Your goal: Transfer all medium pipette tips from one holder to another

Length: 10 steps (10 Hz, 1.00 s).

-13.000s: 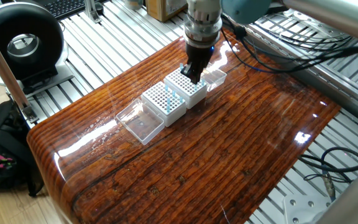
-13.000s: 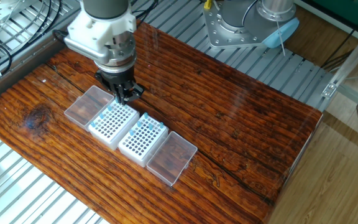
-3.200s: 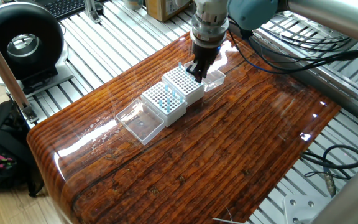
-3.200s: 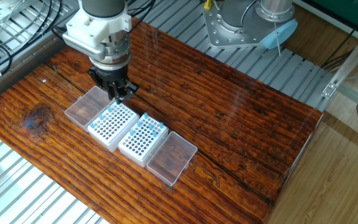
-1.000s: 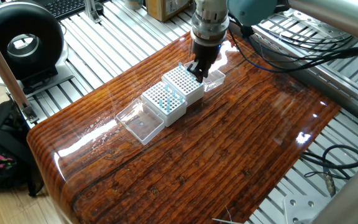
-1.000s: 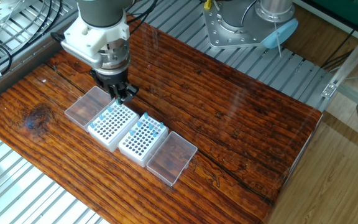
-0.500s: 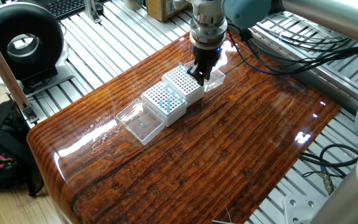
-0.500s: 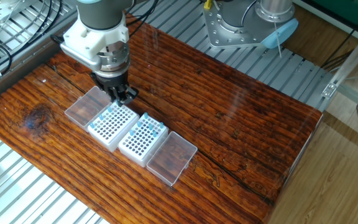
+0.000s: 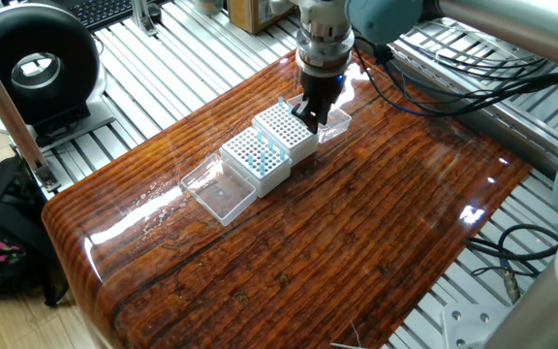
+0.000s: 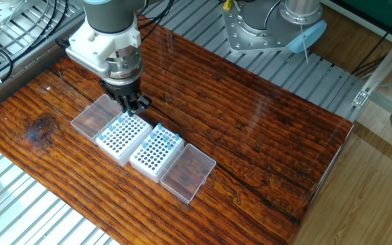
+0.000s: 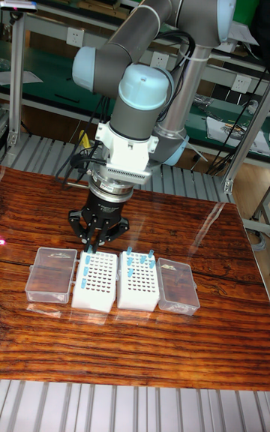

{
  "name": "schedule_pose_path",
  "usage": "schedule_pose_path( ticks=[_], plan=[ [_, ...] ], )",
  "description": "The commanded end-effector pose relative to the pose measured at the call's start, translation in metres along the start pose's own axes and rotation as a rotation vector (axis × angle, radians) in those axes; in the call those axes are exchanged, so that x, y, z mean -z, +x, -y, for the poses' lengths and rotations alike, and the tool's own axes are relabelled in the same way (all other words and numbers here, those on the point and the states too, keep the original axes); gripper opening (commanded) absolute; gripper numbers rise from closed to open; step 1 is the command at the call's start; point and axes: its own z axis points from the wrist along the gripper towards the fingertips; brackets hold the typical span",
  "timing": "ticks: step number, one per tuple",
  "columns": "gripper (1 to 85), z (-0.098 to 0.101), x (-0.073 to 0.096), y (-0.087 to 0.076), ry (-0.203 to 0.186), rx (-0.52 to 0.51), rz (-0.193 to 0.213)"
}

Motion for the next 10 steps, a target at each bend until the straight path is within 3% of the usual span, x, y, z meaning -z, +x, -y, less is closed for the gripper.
schedule_pose_path(
  ticks=[1, 10],
  plan=[
    [21.3, 0.0009, 0.0006, 0.0021, -0.002, -0.013, -0.007],
    [15.3, 0.0006, 0.0042, 0.0024, -0.002, -0.018, -0.01]
  ],
)
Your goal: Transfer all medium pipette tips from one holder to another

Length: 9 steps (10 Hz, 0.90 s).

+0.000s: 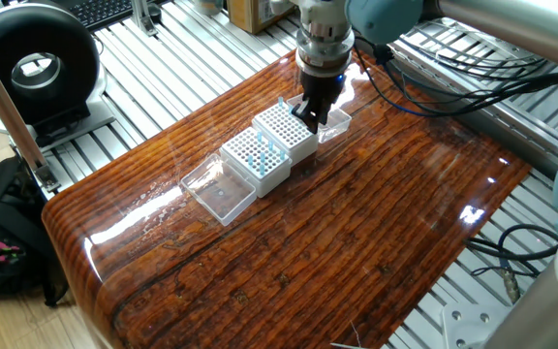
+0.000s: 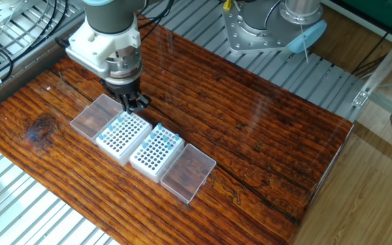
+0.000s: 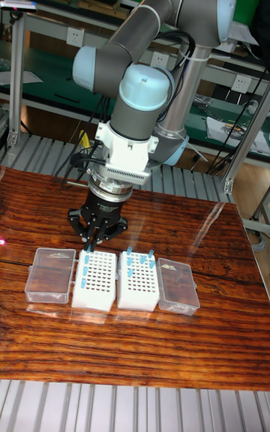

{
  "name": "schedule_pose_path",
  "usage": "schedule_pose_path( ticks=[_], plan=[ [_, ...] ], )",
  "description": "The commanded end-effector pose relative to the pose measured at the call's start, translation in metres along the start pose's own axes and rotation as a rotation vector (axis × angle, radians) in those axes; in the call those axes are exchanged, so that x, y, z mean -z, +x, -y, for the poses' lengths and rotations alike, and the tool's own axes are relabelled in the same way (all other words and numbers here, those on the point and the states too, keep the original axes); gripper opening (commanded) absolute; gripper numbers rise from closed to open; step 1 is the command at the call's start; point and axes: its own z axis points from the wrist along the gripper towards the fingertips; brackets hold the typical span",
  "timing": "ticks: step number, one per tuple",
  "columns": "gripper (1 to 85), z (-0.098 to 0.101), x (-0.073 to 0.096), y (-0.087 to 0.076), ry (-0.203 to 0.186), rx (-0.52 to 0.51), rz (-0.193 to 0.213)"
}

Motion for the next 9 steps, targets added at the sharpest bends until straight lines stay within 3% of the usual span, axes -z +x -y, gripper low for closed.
schedule_pose_path(
  ticks=[1, 6, 9],
  plan=[
    [15.3, -0.001, 0.005, -0.001, -0.011, -0.006, 0.001],
    [15.0, -0.003, 0.025, -0.007, -0.037, -0.001, -0.014],
    [14.7, -0.003, 0.054, -0.015, -0.064, 0.003, -0.038]
  ],
)
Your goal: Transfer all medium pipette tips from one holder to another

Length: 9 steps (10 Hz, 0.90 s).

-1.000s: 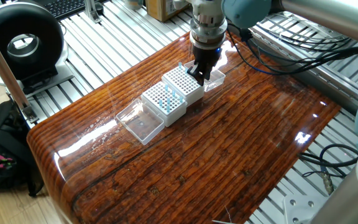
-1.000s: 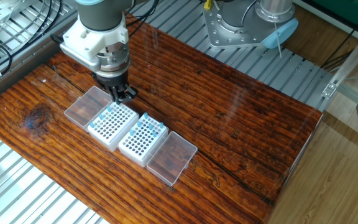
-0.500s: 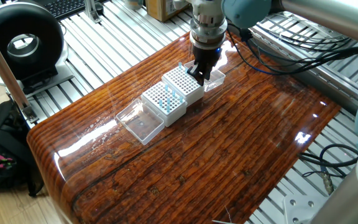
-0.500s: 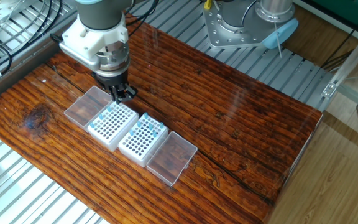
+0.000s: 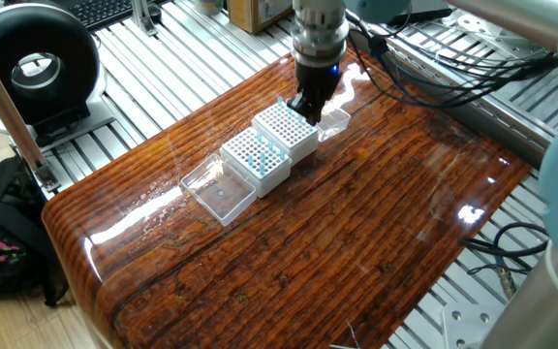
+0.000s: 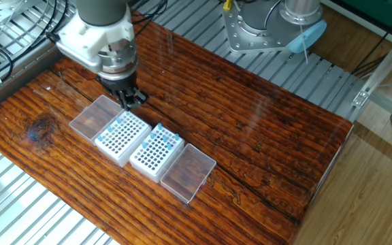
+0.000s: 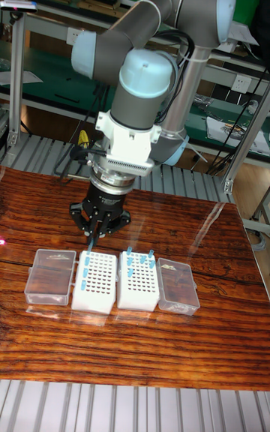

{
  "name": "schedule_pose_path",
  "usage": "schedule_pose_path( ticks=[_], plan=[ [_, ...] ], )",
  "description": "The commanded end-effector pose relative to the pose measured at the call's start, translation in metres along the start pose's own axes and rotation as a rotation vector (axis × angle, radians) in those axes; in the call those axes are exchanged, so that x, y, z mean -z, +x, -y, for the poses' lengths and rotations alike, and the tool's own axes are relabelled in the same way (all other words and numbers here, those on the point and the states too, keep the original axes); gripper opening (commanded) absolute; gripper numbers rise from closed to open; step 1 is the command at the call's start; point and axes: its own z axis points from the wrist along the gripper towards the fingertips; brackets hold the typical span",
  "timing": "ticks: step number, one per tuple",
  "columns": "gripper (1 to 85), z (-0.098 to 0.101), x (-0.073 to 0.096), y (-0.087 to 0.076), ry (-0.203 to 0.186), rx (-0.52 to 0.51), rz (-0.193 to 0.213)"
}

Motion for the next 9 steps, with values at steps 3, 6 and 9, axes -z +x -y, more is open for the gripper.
schedule_pose_path(
  ticks=[3, 6, 9],
  plan=[
    [14.0, -0.022, 0.055, -0.015, -0.068, -0.032, -0.04],
    [10.3, -0.065, 0.081, -0.028, -0.097, -0.095, -0.057],
    [9.3, -0.095, 0.088, -0.041, -0.097, -0.136, -0.051]
  ],
)
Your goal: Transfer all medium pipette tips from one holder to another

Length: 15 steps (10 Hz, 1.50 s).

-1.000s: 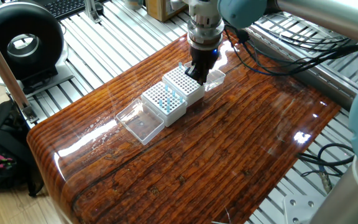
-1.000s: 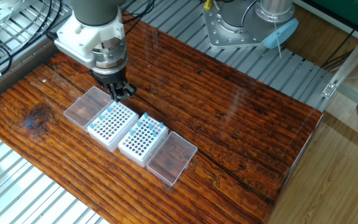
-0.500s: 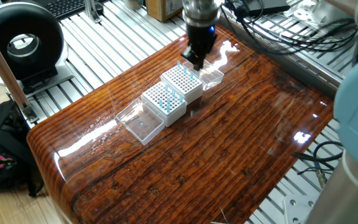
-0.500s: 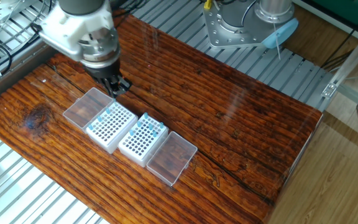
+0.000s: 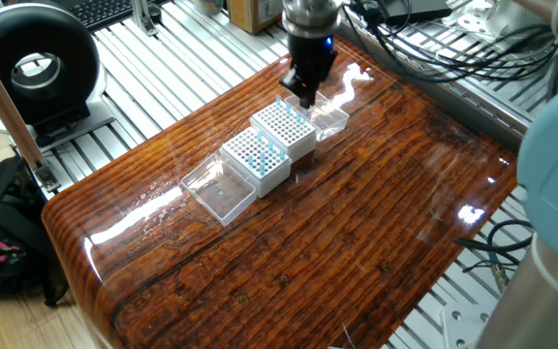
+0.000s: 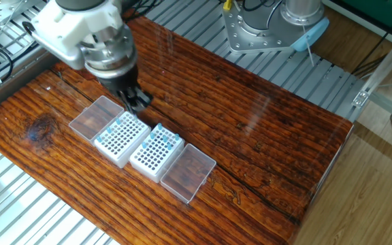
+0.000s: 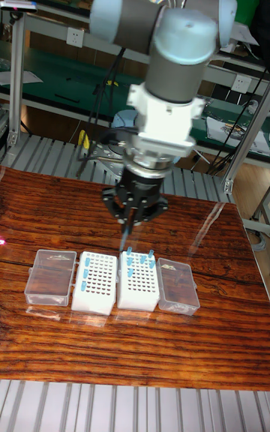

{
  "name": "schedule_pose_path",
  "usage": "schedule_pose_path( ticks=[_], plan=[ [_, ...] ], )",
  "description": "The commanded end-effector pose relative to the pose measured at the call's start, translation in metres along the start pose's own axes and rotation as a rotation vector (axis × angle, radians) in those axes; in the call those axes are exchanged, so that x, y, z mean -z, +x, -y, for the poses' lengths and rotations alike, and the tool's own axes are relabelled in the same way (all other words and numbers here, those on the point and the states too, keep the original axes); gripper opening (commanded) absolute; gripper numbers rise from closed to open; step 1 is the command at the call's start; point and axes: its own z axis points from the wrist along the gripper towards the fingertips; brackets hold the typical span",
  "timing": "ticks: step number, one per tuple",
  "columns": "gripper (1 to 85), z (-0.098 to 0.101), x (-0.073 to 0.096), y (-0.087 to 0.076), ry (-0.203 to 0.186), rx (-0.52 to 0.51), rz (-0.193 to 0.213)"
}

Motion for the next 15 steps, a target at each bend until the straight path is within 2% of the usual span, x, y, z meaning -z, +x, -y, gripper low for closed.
schedule_pose_path(
  ticks=[1, 5, 7, 9, 12, 14, 15],
  plan=[
    [9.3, -0.037, 0.008, -0.01, -0.023, -0.05, 0.005],
    [9.0, -0.054, -0.02, -0.024, -0.016, -0.076, 0.02],
    [8.0, -0.048, -0.032, -0.028, 0.017, -0.067, 0.016],
    [7.0, -0.044, -0.041, -0.022, 0.034, -0.054, -0.01],
    [6.7, -0.048, -0.044, -0.018, 0.023, -0.047, -0.019],
    [6.7, -0.051, -0.049, -0.012, 0.006, -0.032, -0.039],
    [6.7, -0.05, -0.051, -0.01, 0.015, -0.03, -0.043]
  ],
)
